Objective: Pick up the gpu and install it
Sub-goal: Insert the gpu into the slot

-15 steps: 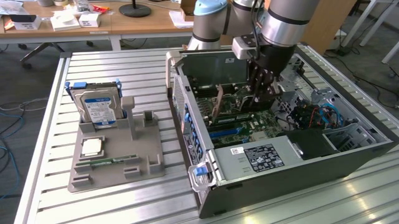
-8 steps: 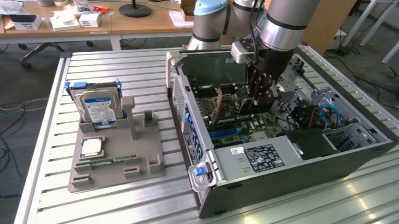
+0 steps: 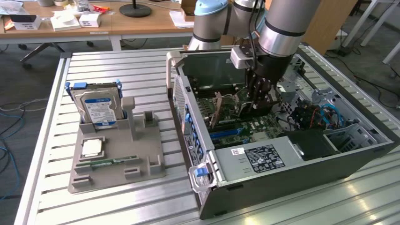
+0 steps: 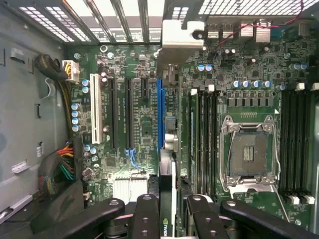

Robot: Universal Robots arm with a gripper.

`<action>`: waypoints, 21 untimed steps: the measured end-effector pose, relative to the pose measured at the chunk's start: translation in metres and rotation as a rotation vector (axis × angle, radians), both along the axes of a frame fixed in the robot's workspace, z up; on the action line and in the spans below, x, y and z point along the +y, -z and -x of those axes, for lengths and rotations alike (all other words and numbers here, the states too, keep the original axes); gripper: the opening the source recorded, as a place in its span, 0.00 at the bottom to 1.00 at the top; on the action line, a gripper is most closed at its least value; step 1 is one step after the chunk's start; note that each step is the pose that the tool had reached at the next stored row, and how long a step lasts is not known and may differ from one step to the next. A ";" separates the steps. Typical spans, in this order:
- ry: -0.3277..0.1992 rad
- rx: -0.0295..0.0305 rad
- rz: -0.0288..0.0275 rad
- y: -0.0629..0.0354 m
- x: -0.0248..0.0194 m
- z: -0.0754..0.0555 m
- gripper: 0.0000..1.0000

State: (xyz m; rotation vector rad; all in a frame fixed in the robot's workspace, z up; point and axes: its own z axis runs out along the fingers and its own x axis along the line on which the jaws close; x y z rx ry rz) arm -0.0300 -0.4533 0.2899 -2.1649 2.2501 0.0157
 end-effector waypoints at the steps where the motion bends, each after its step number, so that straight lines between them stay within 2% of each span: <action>1: 0.000 0.0000 0.0001 0.0011 0.0000 0.000 0.26; 21: 0.000 0.0000 0.0001 0.0036 -0.0001 0.009 0.26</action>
